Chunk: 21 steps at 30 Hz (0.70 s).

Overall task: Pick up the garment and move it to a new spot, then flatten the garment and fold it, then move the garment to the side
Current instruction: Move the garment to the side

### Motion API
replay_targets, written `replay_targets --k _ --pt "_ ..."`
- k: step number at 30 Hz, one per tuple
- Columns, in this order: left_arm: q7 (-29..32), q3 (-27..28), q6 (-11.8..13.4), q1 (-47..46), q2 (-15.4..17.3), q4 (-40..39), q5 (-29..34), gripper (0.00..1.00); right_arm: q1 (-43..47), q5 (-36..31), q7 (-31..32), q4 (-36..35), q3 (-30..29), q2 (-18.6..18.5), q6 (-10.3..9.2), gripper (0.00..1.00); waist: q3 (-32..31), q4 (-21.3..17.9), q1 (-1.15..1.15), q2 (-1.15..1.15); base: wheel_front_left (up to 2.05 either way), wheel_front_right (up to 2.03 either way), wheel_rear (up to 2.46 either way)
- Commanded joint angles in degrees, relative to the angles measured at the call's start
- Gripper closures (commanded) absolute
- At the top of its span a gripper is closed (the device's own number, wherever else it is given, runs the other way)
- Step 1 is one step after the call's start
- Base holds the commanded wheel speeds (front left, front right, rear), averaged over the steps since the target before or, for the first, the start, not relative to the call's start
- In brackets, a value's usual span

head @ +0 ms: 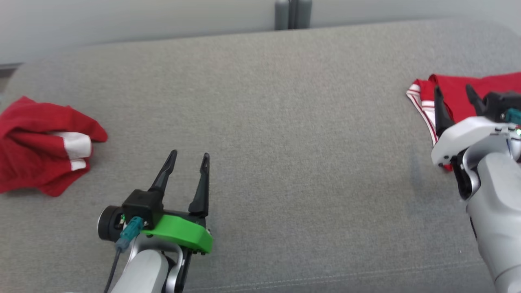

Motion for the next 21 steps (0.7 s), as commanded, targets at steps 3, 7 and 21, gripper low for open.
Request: replay_targets --k 3,7,21 --pt "-0.15 2.89 0.9 1.97 0.02 2.38 -1.1 0.0 5.34 2.27 -0.5 -5.11 -0.91 1.53 -0.08 0.0 -7.78 5.4 0.0 0.0 0.0 0.0 0.0" --pt "-0.08 5.05 0.41 3.31 0.89 5.42 -1.68 0.0 11.41 3.15 -0.64 -11.31 -1.81 4.33 -0.08 0.0 -9.88 6.25 0.0 0.0 0.0 0.0 0.0" --pt "-0.09 8.16 -2.16 8.71 5.46 6.72 -1.38 0.0 31.01 -0.87 5.09 -29.82 -1.91 10.97 -0.08 0.0 -13.45 6.45 0.0 0.0 0.0 0.0 0.0"
